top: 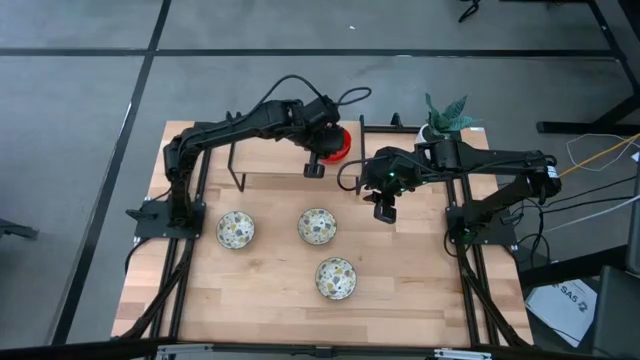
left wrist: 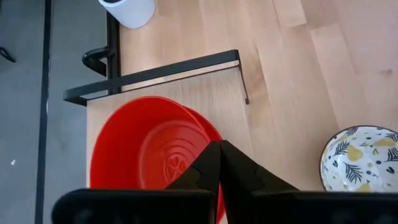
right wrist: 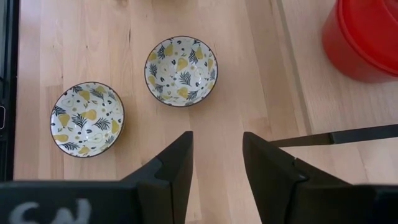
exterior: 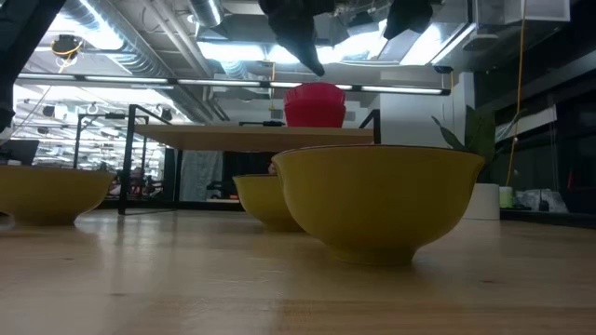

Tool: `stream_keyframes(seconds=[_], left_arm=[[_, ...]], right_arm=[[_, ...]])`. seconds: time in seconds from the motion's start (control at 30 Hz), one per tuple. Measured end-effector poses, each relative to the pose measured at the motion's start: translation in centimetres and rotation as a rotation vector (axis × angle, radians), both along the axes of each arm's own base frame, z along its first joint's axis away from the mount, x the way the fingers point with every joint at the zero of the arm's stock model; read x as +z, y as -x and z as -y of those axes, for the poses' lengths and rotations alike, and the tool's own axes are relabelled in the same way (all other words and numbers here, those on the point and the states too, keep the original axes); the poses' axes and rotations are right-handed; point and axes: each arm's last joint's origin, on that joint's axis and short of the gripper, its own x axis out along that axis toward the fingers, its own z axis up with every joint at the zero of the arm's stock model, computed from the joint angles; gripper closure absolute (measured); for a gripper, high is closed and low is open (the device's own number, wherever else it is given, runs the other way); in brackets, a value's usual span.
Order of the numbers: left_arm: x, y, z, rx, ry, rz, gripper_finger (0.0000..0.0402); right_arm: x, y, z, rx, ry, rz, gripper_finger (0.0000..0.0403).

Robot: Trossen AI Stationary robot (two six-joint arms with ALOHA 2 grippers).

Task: Pick & Place Mini bowls
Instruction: Stack the red bowl on the red bowls on the shelf, then put the left white patterned bowl on the shelf

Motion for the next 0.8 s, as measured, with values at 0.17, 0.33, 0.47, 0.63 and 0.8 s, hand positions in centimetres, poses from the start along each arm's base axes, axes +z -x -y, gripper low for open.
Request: stream_keyframes(seconds=[0.17,0.33,0.47,0.63,0.8], left_arm=[[-0.2,-0.1,0.0,0.002,0.003,-0.004,0.0399],[-1.6,-1.0,0.0,-0.008,0.014,-0.048,0.0400],[-1.5,-1.2,0.0,-0.017,-0.007,-0.028,0.0400],[-0.6,-0.7,-0.4,0.008,-0.007,-0.002,0.0399],[2.4,0.7,0.0,0.040,-0.009,0.079,0.0399]], right_arm=[[0.0,0.0,0.0,0.000,0.000,0.000,0.0263],[0.0,0.0,0.0,-0.002,-0.001,0.000,0.0263],[0.0,0.0,0.0,-0.002,-0.001,0.000,0.0263],[0.0,0.0,0.0,-0.008,0.004,0.000,0.0263],[0.0,0.0,0.1,-0.017,0.021,-0.001,0.0263]])
